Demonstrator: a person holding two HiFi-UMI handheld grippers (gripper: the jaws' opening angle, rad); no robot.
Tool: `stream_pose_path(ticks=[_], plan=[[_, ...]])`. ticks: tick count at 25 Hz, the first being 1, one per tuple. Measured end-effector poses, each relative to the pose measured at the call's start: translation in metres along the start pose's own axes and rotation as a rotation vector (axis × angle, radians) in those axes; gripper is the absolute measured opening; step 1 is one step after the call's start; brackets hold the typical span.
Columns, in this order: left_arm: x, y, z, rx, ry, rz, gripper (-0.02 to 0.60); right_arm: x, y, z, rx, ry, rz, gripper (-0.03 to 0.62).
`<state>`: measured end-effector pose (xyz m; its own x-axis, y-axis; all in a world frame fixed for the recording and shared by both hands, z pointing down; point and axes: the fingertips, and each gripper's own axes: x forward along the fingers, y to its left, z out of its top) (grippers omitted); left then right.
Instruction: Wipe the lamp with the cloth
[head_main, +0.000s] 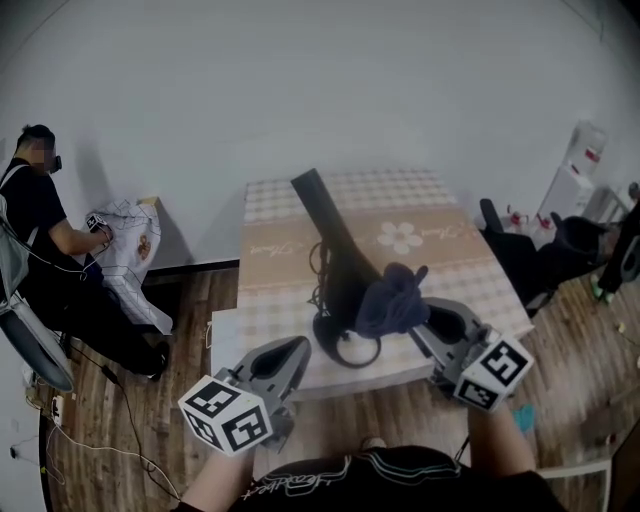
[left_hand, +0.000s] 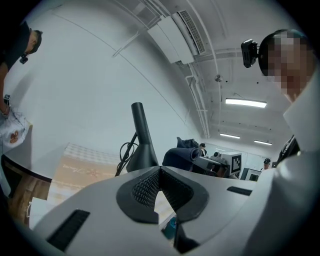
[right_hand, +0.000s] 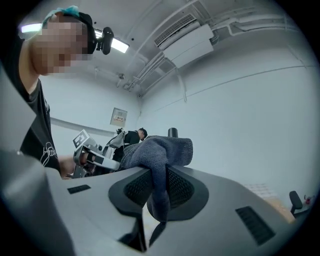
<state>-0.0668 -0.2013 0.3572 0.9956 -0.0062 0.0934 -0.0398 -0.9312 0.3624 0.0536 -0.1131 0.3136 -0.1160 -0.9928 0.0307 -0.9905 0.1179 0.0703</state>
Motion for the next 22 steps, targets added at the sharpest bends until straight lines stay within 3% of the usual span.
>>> stream_pose_path(ticks=[8,15,22], plan=[[0.015,-0.009,0.016,0.004,-0.025,0.002,0.0,-0.005,-0.013,0.029,-0.019,-0.065,-0.024,0.057],[0.039,-0.035,0.028,0.052,-0.035,0.009,0.0,-0.017,-0.03,0.04,-0.029,-0.094,0.019,0.057],[0.045,-0.053,0.038,0.102,-0.055,-0.031,0.0,-0.025,-0.032,0.061,-0.072,-0.13,0.005,0.057]])
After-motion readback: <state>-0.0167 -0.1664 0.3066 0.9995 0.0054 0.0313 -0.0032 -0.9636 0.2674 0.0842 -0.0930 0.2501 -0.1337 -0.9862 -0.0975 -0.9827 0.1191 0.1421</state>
